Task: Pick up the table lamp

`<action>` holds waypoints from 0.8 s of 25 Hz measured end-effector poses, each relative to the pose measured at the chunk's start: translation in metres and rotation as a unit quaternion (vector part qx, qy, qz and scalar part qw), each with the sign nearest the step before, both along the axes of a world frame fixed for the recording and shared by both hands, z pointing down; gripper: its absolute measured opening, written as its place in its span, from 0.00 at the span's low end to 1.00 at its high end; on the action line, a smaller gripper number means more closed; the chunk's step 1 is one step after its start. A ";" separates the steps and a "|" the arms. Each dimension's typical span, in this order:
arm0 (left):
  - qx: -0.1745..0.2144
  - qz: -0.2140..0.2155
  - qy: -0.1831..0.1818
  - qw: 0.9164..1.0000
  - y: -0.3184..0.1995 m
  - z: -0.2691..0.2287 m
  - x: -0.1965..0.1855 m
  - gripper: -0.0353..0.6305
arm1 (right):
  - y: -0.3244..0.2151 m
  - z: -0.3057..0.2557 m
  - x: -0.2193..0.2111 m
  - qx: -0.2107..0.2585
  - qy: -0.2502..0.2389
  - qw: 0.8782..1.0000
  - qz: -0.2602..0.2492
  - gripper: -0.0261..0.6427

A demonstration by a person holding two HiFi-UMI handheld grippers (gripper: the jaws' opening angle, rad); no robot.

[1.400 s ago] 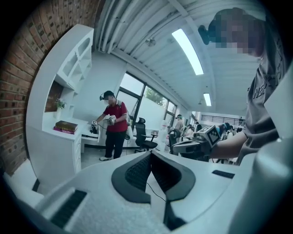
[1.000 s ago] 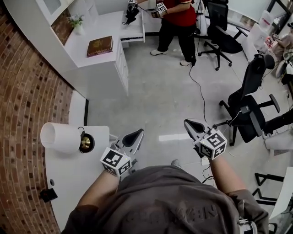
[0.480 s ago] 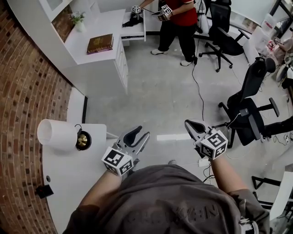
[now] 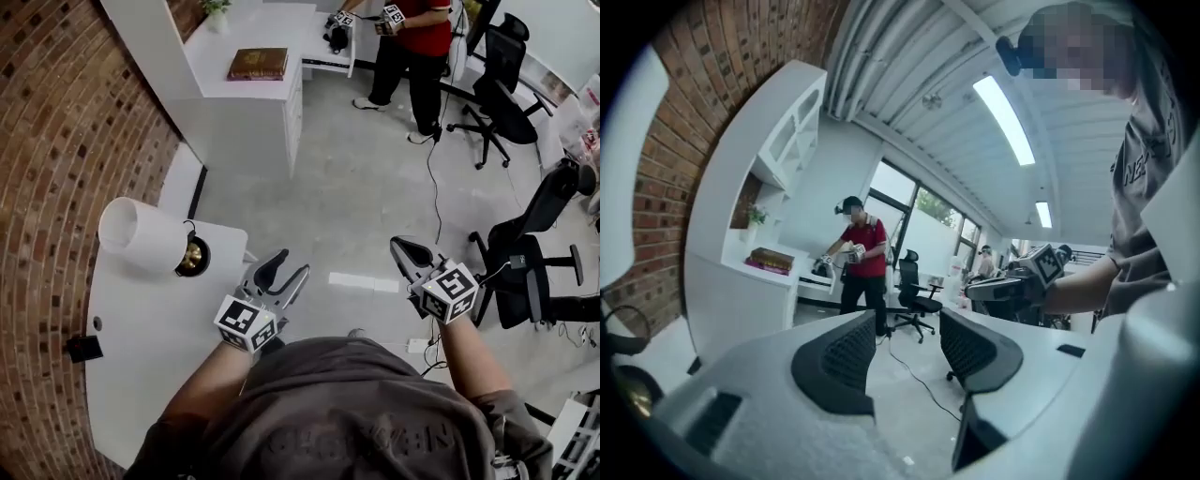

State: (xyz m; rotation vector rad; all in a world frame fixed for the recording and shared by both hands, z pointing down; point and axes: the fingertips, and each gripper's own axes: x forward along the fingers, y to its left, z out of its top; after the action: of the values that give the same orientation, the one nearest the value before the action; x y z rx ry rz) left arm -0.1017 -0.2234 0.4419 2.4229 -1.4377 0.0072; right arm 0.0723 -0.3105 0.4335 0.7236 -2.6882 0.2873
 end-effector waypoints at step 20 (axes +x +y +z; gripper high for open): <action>-0.044 -0.265 -0.025 0.963 0.079 0.101 -0.258 0.35 | 0.024 0.047 -0.257 0.023 0.023 0.983 -0.180 0.03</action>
State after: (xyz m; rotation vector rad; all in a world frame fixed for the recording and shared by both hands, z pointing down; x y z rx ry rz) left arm -0.3593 -0.1444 0.5428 1.9104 -2.0153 0.0079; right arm -0.1843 -0.2861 0.4801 0.2410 -2.7228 0.1159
